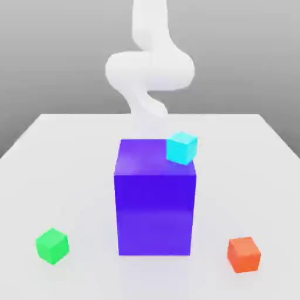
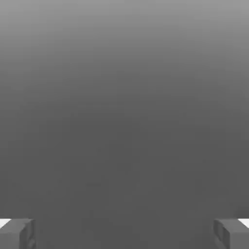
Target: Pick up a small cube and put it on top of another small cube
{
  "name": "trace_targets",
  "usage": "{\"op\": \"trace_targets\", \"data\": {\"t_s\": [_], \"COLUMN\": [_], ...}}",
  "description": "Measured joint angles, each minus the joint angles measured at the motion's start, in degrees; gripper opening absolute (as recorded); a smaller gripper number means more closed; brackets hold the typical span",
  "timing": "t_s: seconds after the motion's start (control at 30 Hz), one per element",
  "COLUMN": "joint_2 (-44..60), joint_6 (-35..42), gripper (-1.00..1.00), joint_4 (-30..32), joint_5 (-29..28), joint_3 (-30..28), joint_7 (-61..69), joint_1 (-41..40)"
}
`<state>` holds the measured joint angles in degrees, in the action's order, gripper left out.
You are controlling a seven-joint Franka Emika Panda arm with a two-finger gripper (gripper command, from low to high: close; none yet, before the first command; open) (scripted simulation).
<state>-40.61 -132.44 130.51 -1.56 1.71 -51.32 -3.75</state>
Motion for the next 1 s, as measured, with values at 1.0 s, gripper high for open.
{"op": "trace_targets", "data": {"t_s": [1.0], "joint_2": [61.0], "joint_6": [-9.0], "gripper": [0.00], "joint_4": [-14.9], "joint_5": [-6.2], "joint_3": [-1.4], "joint_7": [-57.6], "joint_1": [-24.1]}}
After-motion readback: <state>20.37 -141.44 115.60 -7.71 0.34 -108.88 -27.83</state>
